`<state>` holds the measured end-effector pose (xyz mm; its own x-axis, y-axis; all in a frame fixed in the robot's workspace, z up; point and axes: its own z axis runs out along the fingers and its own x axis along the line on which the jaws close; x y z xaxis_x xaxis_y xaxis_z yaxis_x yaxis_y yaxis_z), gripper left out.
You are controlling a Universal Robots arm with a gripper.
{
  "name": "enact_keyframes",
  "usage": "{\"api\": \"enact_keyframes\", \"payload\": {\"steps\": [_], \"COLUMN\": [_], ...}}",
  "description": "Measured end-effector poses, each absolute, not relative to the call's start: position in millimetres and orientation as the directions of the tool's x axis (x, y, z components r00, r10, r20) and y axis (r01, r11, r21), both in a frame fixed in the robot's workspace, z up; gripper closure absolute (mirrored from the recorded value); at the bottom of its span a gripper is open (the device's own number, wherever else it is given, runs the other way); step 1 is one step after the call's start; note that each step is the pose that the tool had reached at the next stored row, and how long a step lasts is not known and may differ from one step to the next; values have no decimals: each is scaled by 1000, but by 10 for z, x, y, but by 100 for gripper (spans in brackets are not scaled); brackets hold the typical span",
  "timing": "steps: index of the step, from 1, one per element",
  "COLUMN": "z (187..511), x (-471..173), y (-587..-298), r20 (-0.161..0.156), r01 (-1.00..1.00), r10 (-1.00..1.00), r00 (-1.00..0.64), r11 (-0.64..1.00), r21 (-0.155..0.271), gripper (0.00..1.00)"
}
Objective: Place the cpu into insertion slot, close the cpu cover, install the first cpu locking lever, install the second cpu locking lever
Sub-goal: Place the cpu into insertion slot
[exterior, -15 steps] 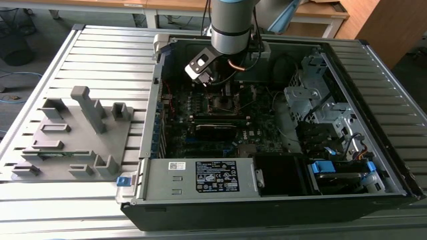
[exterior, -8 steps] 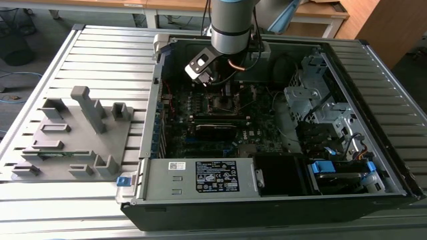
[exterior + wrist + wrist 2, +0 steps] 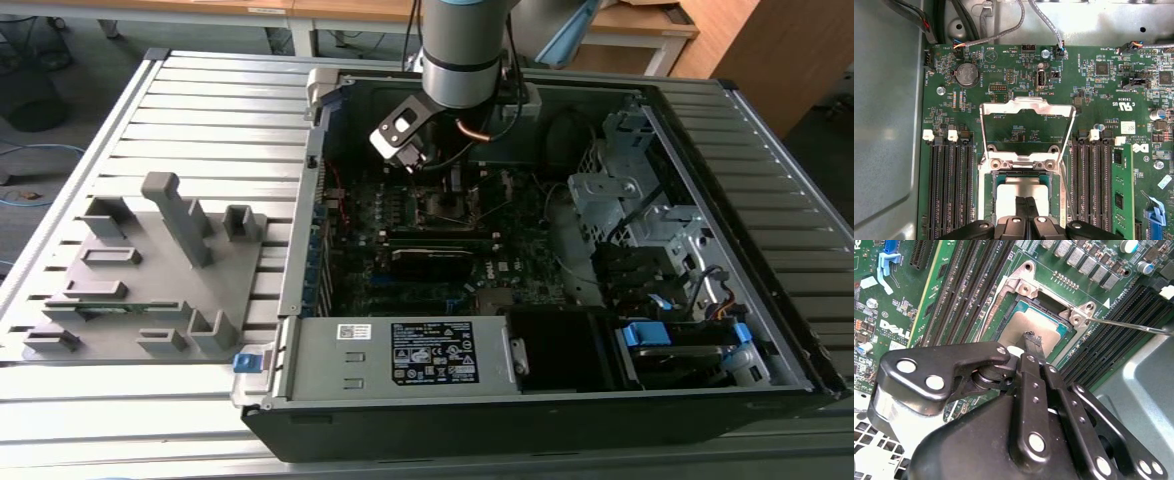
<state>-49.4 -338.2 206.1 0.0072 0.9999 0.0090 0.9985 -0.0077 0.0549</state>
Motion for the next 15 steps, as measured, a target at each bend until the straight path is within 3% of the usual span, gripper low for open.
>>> {"api": "enact_keyframes", "payload": {"steps": [15], "z": [2028], "x": [-493], "y": [-3382], "r20": [9], "r01": [1000], "r10": [1000], "r00": [7], "r11": [-8], "r21": [30], "gripper": [89]}}
